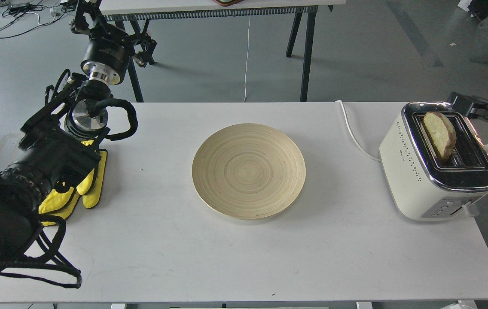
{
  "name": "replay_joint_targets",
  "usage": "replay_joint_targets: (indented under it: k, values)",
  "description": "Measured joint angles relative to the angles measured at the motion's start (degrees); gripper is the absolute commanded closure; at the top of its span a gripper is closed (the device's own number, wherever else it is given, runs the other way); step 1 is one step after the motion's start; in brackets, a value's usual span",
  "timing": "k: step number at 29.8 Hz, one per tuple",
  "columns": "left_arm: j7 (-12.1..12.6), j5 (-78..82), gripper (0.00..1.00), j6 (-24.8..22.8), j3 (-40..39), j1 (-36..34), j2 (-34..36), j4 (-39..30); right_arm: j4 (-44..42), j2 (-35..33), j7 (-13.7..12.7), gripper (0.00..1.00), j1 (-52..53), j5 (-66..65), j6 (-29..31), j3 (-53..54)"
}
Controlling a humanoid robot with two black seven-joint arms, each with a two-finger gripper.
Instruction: Put bread in toaster with right arm
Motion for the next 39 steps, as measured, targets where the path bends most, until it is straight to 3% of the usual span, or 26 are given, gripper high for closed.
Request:
replay_joint_targets:
  k: [5, 14, 21, 26, 39]
  values:
    - [0.0, 0.0, 0.00, 0.0, 0.0, 0.0, 0.0, 0.0, -2.7, 5.7, 0.1, 0.01, 0.1, 13.7, -0.2, 8.7]
    - [0.0, 0.0, 0.00, -0.2, 0.0, 0.0, 0.0, 0.0, -17.2, 24.4, 0.5, 0.00, 0.0, 33.9, 0.4, 23.9]
    - [0.0, 0.0, 0.00, -0.4, 0.0, 0.1, -0.1, -0.1, -25.2, 35.0, 4.7, 0.00, -0.5, 48.8, 0.7, 30.1]
    - [0.0, -0.1, 0.00, -0.1, 0.0, 0.1, 0.1, -0.1, -26.1, 37.5, 8.0, 0.00, -3.7, 60.9, 1.2, 30.8]
    - [0.1, -0.1, 0.00, 0.0, 0.0, 0.0, 0.4, -0.1, -42.1, 47.9, 8.0, 0.00, -4.7, 68.4, 17.7, 42.1]
